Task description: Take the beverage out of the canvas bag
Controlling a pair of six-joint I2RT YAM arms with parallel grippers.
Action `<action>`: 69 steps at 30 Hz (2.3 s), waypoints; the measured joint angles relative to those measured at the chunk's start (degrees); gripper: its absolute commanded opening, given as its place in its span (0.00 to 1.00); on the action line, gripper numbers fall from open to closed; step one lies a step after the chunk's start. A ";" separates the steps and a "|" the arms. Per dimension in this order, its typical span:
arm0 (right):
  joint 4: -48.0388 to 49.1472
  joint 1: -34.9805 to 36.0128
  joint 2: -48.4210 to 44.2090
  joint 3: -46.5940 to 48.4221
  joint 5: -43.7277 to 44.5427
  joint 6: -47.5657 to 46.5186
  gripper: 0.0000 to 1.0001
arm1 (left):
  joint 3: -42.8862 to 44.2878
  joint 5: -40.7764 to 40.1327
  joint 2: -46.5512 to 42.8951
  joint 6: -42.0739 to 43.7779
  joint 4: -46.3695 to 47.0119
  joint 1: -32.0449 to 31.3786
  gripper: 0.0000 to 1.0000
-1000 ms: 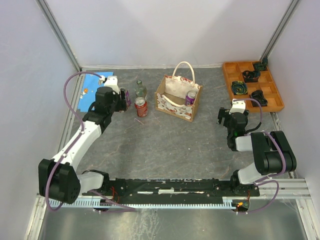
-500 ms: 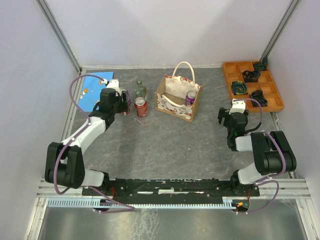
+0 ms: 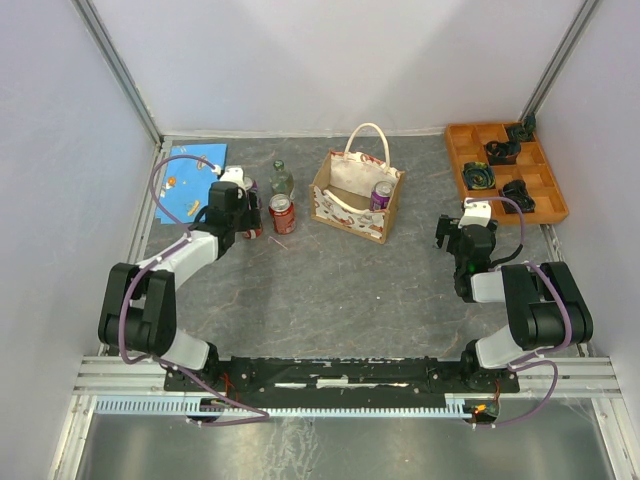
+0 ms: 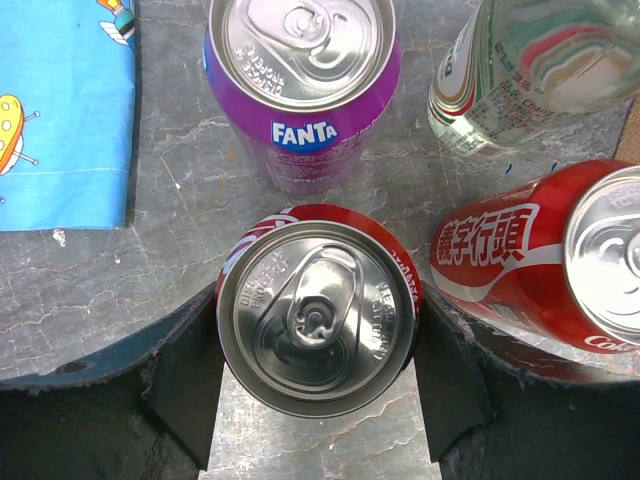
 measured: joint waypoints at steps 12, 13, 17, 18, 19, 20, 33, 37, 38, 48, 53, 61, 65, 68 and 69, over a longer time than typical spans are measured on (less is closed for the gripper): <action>-0.02 0.00 0.00 0.00 -0.02 0.00 0.99 | 0.46 -0.15 1.18 -0.09 3.69 0.00 0.96; -0.02 0.00 0.00 0.00 0.00 0.00 0.99 | 0.87 -0.15 1.18 -0.11 3.82 0.00 0.96; -0.02 0.00 0.00 0.00 -0.02 0.00 0.99 | 2.25 -0.11 0.92 -0.11 3.48 0.00 0.97; -0.02 0.00 0.00 0.00 0.00 0.00 0.99 | 2.75 -0.09 0.46 -0.11 2.95 0.00 0.97; -0.02 0.00 0.00 0.00 0.00 0.00 0.99 | 3.21 -0.07 -0.15 -0.11 2.62 0.00 0.97; -0.02 0.00 0.00 0.00 0.00 0.00 0.99 | 3.87 0.02 -1.07 -0.09 2.21 0.00 0.97; -0.02 0.00 0.00 0.00 -0.02 0.00 0.99 | 35.08 14.56 1.46 5.33 -1.84 -6.93 0.97; -0.02 0.00 0.00 0.00 0.00 0.00 0.99 | 44.22 19.12 10.19 9.86 -5.60 -13.86 0.95; -0.02 0.00 0.00 0.00 -0.02 0.00 0.99 | 46.12 20.28 12.70 10.80 -7.06 -15.13 0.94; -0.02 0.00 0.00 0.00 0.00 0.00 0.99 | 56.19 28.59 30.88 19.04 -18.71 -20.81 0.88; -0.02 0.00 0.00 0.00 0.00 0.00 0.99 | 56.98 31.95 33.33 23.10 -20.57 -21.73 0.88; -0.02 0.00 0.00 0.00 0.00 0.00 0.99 | 54.21 38.91 33.94 27.12 -15.15 -21.99 0.91; -0.02 0.00 0.00 0.00 0.00 0.00 0.99 | 52.11 40.96 34.64 28.09 -11.56 -21.99 0.91; -0.02 0.00 0.00 0.00 0.00 0.00 0.99 | 52.09 42.23 35.91 28.30 -9.57 -21.99 0.91; -0.02 0.00 0.00 0.00 0.00 0.00 0.99 | 52.00 42.47 36.37 28.30 -8.98 -21.99 0.91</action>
